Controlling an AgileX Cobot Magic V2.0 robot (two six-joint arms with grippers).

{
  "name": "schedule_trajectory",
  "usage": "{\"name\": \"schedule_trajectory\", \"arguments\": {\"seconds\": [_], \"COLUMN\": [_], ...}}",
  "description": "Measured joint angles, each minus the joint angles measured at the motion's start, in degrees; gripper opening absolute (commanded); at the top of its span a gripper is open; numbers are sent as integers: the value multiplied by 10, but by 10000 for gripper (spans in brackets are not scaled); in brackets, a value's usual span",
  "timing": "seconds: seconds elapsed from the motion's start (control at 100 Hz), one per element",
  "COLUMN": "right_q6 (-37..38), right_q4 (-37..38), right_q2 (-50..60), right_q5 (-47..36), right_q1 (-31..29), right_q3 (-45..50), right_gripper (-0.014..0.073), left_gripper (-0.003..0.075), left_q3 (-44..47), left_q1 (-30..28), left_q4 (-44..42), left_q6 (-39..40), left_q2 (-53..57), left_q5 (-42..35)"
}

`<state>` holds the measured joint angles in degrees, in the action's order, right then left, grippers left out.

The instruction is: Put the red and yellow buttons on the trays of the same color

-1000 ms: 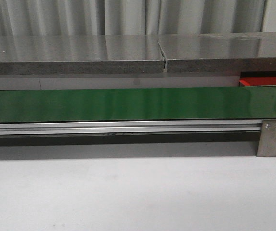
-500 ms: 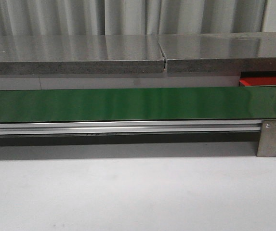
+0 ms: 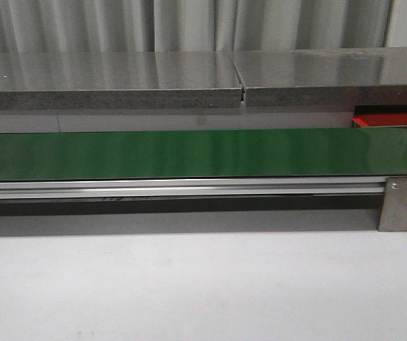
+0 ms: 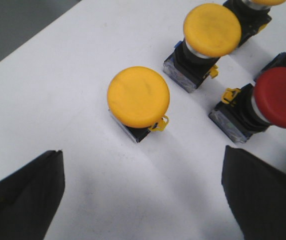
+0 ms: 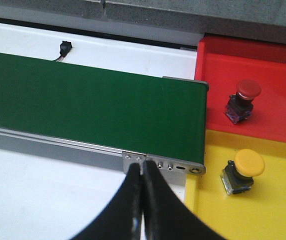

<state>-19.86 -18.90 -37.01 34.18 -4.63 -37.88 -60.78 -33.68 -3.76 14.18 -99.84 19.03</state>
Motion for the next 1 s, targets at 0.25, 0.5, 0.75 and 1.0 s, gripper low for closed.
{"name": "schedule_trajectory", "arguments": {"seconds": [0.25, 0.5, 0.75, 1.0], "right_q6": [0, 0, 0, 0], "right_q4": [0, 0, 0, 0], "right_q2": [0, 0, 0, 0], "right_q5": [0, 0, 0, 0], "right_q1": [0, 0, 0, 0], "right_q3": [0, 0, 0, 0], "right_gripper": [-68, -68, -68, -68], "left_gripper": [629, 629, 629, 627], "left_q3": [-8, -60, -112, -144], "left_q1": [0, 0, 0, 0], "left_q4": [-11, -12, -15, -21], "left_q6": [0, 1, 1, 1], "left_q2": [-30, -83, -115, -142], "left_q5": [-43, -24, -6, 12]}}
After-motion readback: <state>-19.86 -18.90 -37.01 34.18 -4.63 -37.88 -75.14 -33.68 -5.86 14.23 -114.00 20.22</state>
